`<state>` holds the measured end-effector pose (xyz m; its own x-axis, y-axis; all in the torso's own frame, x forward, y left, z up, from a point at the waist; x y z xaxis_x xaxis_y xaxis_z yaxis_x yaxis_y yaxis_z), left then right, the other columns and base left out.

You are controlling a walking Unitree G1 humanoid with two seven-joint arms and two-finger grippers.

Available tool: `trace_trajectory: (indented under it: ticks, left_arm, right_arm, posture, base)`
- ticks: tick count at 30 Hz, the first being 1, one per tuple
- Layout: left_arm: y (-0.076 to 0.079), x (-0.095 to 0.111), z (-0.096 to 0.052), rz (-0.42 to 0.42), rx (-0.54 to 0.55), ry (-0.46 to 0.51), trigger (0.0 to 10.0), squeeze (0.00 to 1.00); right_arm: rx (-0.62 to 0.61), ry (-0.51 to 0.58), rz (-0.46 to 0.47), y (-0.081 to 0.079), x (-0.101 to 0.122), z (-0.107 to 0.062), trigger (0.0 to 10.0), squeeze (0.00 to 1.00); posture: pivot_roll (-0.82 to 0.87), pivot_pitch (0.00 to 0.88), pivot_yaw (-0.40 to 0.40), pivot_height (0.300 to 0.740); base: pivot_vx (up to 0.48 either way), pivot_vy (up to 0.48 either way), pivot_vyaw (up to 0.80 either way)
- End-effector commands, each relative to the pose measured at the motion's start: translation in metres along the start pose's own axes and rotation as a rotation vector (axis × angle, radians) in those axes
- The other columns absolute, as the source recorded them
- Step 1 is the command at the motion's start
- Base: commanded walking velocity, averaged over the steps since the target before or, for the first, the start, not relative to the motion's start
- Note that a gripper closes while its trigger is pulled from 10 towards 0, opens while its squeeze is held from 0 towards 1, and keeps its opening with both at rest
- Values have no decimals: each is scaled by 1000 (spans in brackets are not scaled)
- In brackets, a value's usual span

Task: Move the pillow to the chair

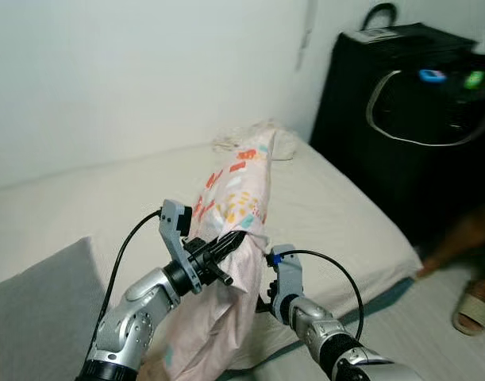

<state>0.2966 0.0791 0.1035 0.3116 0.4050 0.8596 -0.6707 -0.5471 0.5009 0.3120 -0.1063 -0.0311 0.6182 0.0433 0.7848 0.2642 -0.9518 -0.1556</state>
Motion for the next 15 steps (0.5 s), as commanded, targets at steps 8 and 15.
trace_trajectory:
  ticks: [8,15]
  left_arm:
    - [-29,-66,-27,11,131,-235,10000,0]
    - [-58,-111,-57,-13,334,-394,10000,0]
  right_arm:
    - [-18,-60,-6,3,-18,-3,10000,0]
    - [-22,-87,-16,3,-27,-5,10000,0]
  posture:
    - [-109,37,4,740]
    - [-109,40,7,740]
  base:
    - [0,0,-316]
    - [0,0,0]
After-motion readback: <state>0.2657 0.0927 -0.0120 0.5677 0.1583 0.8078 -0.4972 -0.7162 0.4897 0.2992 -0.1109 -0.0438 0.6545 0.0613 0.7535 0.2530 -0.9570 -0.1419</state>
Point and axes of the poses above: a point about 5 cm out from each wrist's last joint towards the gripper, its own z axis pointing out of the wrist towards the gripper, its own x axis along the axis of the wrist's last joint, y = z × x, the point moved 3 cm from there along z, pointing out of the wrist towards the gripper, and after that the axes turned 2 degrees about -z, right-handed, at the moved point
